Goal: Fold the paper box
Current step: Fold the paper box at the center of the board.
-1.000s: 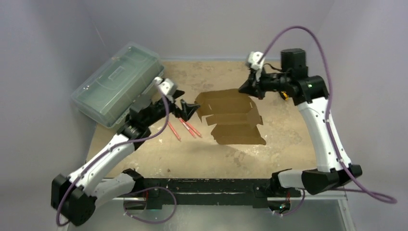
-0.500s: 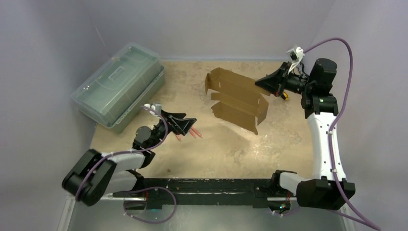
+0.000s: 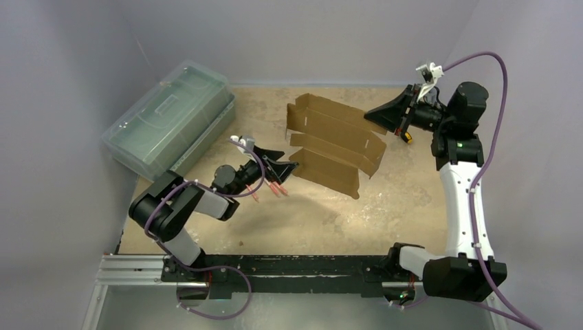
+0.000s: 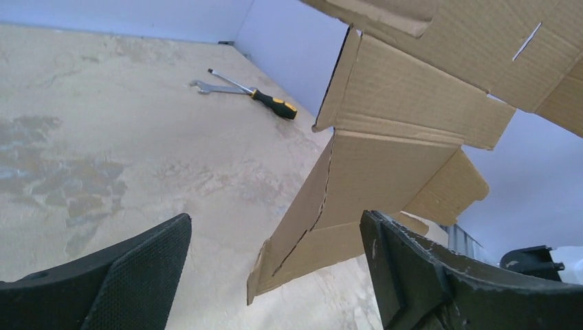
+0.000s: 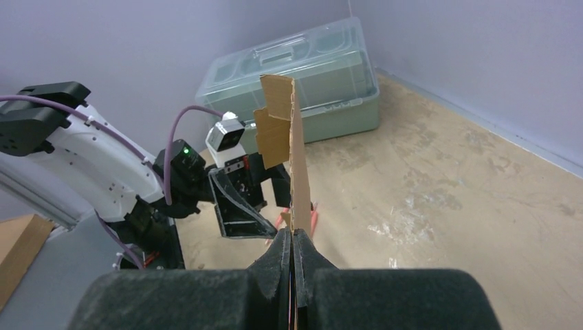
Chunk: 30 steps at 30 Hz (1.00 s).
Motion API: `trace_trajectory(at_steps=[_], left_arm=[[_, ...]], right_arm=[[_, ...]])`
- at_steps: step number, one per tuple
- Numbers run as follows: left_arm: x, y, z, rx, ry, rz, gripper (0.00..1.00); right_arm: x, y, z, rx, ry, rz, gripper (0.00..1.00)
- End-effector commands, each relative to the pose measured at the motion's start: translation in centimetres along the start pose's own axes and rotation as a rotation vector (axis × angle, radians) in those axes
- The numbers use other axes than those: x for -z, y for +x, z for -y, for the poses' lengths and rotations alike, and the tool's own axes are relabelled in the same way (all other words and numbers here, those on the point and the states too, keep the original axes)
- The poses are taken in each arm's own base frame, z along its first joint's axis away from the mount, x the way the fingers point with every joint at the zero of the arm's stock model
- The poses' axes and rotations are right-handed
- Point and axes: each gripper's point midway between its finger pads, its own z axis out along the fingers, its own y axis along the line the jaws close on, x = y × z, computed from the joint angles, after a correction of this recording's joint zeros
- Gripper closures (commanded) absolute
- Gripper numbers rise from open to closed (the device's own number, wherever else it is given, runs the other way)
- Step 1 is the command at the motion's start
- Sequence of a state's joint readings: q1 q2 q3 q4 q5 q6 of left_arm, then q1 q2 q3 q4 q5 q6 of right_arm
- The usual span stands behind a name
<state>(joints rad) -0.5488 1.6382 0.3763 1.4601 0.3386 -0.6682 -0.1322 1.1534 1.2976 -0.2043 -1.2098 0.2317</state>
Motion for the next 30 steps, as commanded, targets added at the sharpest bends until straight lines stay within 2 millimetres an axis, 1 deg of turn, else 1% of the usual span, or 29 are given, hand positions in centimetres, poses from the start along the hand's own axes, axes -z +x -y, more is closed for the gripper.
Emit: trace_trajectory(at_steps=[1, 3, 4, 5, 6, 10, 13, 15, 17, 18, 20, 22, 23, 24, 25, 26, 27, 30], left_arm=[[-1.6, -5.1, 3.9, -0.175, 0.192, 0.198, 0.12], [-2.2, -4.3, 4.1, -0.160, 0.228, 0.166, 0.27], [-2.4, -4.0, 4.3, -0.151, 0.247, 0.155, 0.40], [-2.5, -3.7, 4.5, -0.141, 0.267, 0.148, 0.46], [-2.6, -3.6, 4.7, -0.127, 0.282, 0.145, 0.62], [-2.8, -3.1, 4.9, -0.116, 0.310, 0.128, 1.00], [-2.7, -3.3, 5.2, -0.134, 0.315, 0.119, 1.00], [-2.8, -3.0, 4.7, -0.161, 0.274, 0.070, 1.00], [-3.0, -2.1, 3.7, -0.197, 0.207, -0.029, 1.00], [-3.0, -1.6, 3.2, -0.215, 0.172, -0.091, 1.00], [-2.7, -1.0, 2.4, -0.262, 0.120, -0.200, 1.00], [-2.0, -0.6, 2.0, -0.318, 0.091, -0.302, 1.00], [-1.6, -0.7, 2.2, -0.341, 0.087, -0.347, 1.00], [-1.3, -0.4, 2.0, -0.361, 0.083, -0.397, 1.00], [-1.0, -0.5, 2.0, -0.383, 0.079, -0.433, 1.00], [-0.8, -0.6, 2.1, -0.405, 0.078, -0.460, 1.00], [-0.8, -0.9, 2.2, -0.422, 0.076, -0.473, 1.00], [-1.0, -1.9, 2.7, -0.482, 0.086, -0.499, 1.00]], right_arm=[[0.3, -0.9, -1.4, 0.031, -0.041, 0.018, 1.00], [0.3, -0.8, -1.3, 0.028, -0.042, 0.017, 1.00], [0.3, -0.8, -1.2, 0.027, -0.039, 0.018, 1.00], [0.3, -0.8, -1.2, 0.027, -0.038, 0.018, 1.00], [0.3, -0.8, -1.2, 0.029, -0.036, 0.019, 1.00], [0.3, -0.5, -0.8, 0.022, -0.026, 0.019, 1.00], [0.3, -0.1, -0.1, 0.032, -0.001, 0.011, 1.00], [0.5, 0.6, 1.1, 0.066, 0.064, -0.013, 1.00], [1.0, 1.4, 2.7, 0.140, 0.146, -0.058, 0.99], [1.2, 1.7, 3.4, 0.172, 0.175, -0.080, 0.89], [1.7, 2.7, 4.3, 0.220, 0.211, -0.138, 0.75], [2.0, 3.4, 4.8, 0.263, 0.209, -0.194, 0.59], [2.1, 3.7, 4.9, 0.280, 0.199, -0.220, 0.52], [2.1, 4.0, 5.0, 0.283, 0.183, -0.239, 0.45], [2.0, 4.4, 5.3, 0.273, 0.169, -0.259, 0.39], [1.9, 4.8, 5.3, 0.261, 0.152, -0.277, 0.36], [1.7, 5.1, 5.5, 0.251, 0.134, -0.291, 0.35], [1.1, 6.4, 5.8, 0.225, 0.089, -0.334, 0.35]])
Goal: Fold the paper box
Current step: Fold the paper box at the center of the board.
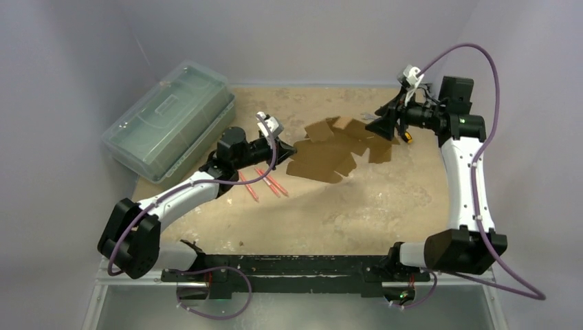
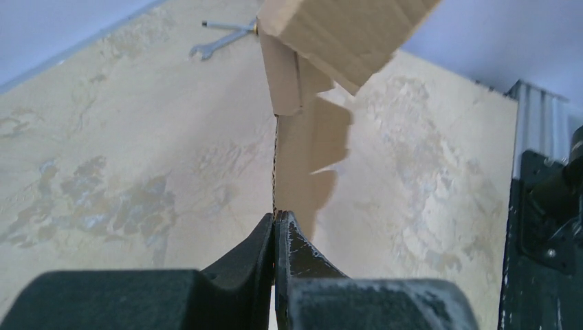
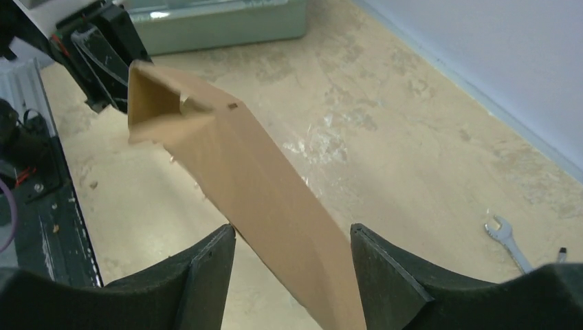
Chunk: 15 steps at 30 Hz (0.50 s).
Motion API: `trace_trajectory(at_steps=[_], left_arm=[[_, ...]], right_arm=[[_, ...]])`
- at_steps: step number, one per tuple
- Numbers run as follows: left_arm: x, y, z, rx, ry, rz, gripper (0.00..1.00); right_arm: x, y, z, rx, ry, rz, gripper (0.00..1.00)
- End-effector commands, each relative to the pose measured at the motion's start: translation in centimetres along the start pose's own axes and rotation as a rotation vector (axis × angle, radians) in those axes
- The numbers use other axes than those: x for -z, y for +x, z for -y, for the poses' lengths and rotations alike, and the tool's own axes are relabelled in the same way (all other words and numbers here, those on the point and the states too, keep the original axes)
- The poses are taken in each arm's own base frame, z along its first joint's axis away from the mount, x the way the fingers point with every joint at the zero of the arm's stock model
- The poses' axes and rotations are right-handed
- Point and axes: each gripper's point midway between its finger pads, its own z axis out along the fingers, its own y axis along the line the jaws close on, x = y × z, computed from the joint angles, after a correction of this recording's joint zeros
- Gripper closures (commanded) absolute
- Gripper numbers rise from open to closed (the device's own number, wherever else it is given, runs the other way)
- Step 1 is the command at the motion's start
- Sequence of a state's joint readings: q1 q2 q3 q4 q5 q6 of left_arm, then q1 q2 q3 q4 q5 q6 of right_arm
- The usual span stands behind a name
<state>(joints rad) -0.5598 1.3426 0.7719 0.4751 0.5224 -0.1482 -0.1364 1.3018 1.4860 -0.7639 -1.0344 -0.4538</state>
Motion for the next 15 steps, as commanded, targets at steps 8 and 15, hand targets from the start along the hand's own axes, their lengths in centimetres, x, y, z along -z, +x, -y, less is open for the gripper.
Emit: trace_trajectory(at_steps=[8, 15], left_arm=[[0.9, 0.9, 0.9, -0.136, 0.087, -0.243, 1.00], [1.2, 1.0, 1.1, -0.135, 0.106, -0.281, 1.00]], right_arm=[[-4.6, 4.5, -2.4, 0.070, -0.139, -0.159, 0.42], [-5.9, 5.0, -0.7, 0.108, -0.070, -0.129, 0.74]])
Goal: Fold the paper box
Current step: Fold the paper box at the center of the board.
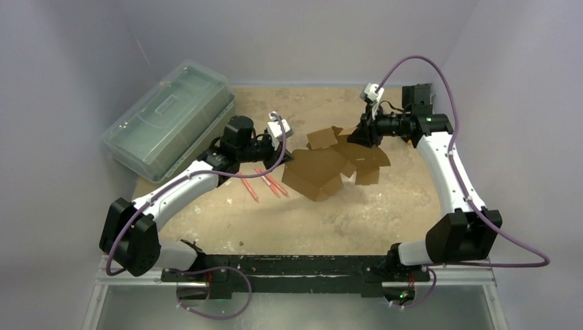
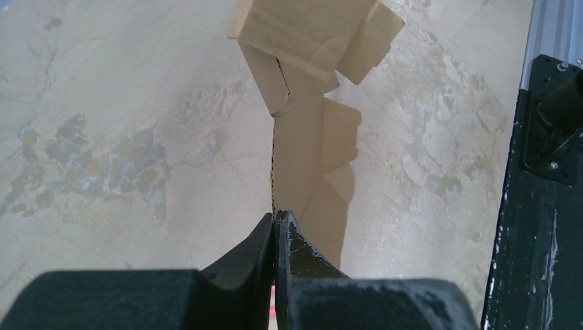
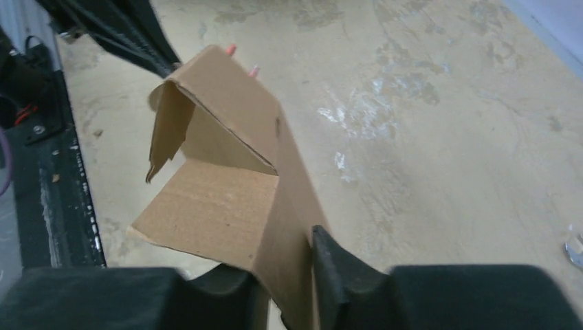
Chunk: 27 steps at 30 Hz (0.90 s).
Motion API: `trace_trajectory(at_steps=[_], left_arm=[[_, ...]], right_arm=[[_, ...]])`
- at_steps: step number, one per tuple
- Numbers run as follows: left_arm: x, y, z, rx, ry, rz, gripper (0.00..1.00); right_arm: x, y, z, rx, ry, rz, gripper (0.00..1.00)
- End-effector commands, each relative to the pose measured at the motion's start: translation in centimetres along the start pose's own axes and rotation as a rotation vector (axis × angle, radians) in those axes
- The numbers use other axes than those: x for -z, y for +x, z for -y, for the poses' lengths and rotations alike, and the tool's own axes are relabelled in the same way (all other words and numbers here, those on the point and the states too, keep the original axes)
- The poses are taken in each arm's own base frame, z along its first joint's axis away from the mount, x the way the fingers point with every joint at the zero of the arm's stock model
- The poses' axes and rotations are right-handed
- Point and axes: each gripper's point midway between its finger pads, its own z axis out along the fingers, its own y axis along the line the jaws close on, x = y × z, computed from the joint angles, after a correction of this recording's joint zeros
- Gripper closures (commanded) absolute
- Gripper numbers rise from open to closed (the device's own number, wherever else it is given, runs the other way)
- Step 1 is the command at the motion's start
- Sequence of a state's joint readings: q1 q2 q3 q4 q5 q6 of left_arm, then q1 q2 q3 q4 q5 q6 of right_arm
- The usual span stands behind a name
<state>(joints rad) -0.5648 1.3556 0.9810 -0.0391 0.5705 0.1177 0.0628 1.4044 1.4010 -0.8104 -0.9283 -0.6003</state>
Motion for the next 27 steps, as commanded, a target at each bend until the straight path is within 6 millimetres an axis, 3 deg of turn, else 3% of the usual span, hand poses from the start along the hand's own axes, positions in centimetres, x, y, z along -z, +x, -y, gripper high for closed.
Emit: trace_trajectory(at_steps=[1, 3, 6, 8, 17, 19, 24, 27], left_arm=[[0.2, -0.9, 0.5, -0.036, 0.037, -0.016, 1.00], [0.2, -0.8, 0.2, -0.006, 0.039, -0.020, 1.00], [0.1, -0.4, -0.2, 0.047, 0.049, -0.024, 1.00], [0.1, 0.2, -0.5, 0.066, 0.050, -0.033, 1.00], [0.4, 1.4, -0.8, 0.076, 0.041, -0.036, 1.00], [0.3, 1.4, -0.7, 0.076, 0.045, -0.035, 1.00], [0.6, 1.3, -1.6, 0.098, -0.005, -0.031, 1.00], [2.0, 0.0, -3.4, 0.210, -0.064, 0.037, 0.98]], right_arm=[[0.5, -1.5, 1.6, 0.091, 0.093, 0.060, 0.76], [0.3, -1.6, 1.2, 0.099, 0.077, 0.084, 0.75], [-0.1, -0.7, 1.1, 0.077, 0.068, 0.082, 0.58], [-0.2, 0.2, 1.2, 0.065, 0.070, 0.072, 0.52], [-0.1, 3.3, 1.7, 0.004, 0.064, 0.114, 0.52], [-0.4, 4.0, 1.6, 0.017, 0.040, 0.103, 0.57], [-0.6, 4.1, 1.5, 0.018, 0.023, 0.108, 1.00], [-0.3, 3.8, 0.8, 0.011, 0.013, 0.121, 1.00]])
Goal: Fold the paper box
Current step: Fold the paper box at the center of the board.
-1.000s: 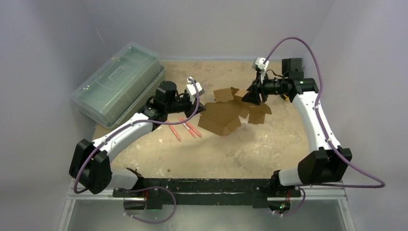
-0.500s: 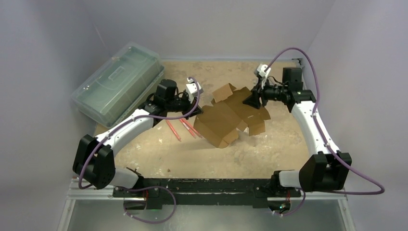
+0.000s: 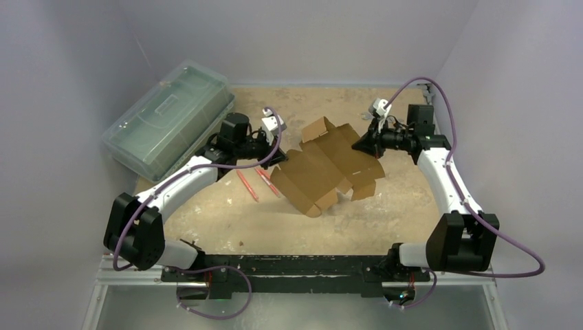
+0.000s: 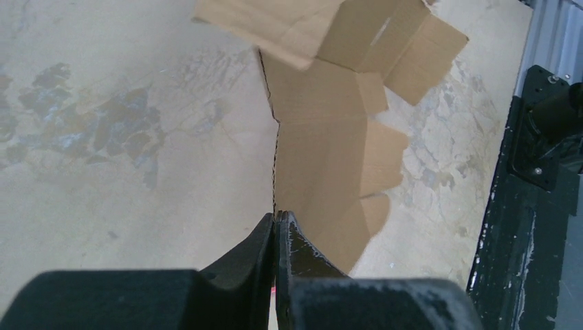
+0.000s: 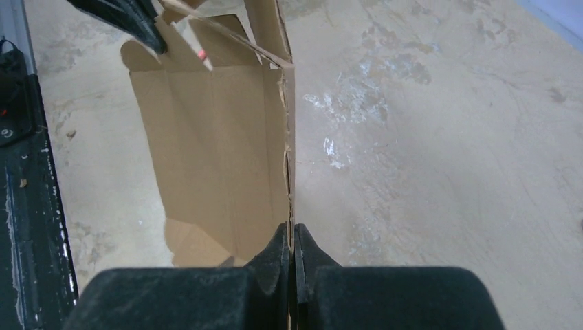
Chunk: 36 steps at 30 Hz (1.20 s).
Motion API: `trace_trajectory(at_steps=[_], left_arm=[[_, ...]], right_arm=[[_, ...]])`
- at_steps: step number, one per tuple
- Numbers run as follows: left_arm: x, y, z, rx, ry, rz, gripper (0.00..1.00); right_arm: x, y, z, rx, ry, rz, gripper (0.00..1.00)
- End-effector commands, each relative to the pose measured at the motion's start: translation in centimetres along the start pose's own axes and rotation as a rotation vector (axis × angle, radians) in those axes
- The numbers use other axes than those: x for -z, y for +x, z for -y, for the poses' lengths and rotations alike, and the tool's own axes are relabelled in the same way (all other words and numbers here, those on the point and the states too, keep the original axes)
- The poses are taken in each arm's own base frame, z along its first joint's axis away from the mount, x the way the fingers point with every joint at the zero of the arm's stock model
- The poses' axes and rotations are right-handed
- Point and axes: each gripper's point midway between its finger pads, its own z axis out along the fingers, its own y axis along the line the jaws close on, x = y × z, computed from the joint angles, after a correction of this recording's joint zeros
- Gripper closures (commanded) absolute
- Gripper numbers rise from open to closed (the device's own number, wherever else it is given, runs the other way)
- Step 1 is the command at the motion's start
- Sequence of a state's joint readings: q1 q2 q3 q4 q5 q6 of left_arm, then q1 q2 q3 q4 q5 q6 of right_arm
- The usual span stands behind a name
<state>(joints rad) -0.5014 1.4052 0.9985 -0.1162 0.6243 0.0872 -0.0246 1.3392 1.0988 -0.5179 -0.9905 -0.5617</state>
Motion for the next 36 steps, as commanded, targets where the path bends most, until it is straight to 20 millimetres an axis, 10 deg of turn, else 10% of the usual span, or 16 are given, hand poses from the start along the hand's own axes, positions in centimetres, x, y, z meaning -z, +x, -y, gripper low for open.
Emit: trace_trajectory(at_steps=[1, 6, 8, 13, 21, 36], left_arm=[[3.1, -4.2, -2.1, 0.132, -0.055, 0.185, 0.89], [8.7, -9.9, -2.4, 0.145, -0.071, 0.438, 0.21], [9.5, -12.2, -2.3, 0.105, -0.071, 0.495, 0.10], [8.0, -17.3, -2.7, 0.051, -0.001, 0.529, 0.18], [-0.8, -20.9, 1.1, -0.191, 0.001, 0.456, 0.29], [-6.8, -17.9, 4.5, -0.327, 0.105, 0.319, 0.44]], right_arm=[[0.5, -1.4, -1.2, 0.026, -0.032, 0.054, 1.00], [1.3, -1.0, -2.0, 0.025, -0.019, 0.054, 1.00], [1.5, -1.0, -2.7, 0.041, -0.043, 0.064, 1.00], [1.5, -1.1, -3.3, 0.049, -0.076, 0.076, 1.00], [1.5, -1.1, -4.1, 0.059, -0.105, 0.089, 1.00], [1.4, -0.9, -4.5, 0.061, -0.123, 0.094, 1.00]])
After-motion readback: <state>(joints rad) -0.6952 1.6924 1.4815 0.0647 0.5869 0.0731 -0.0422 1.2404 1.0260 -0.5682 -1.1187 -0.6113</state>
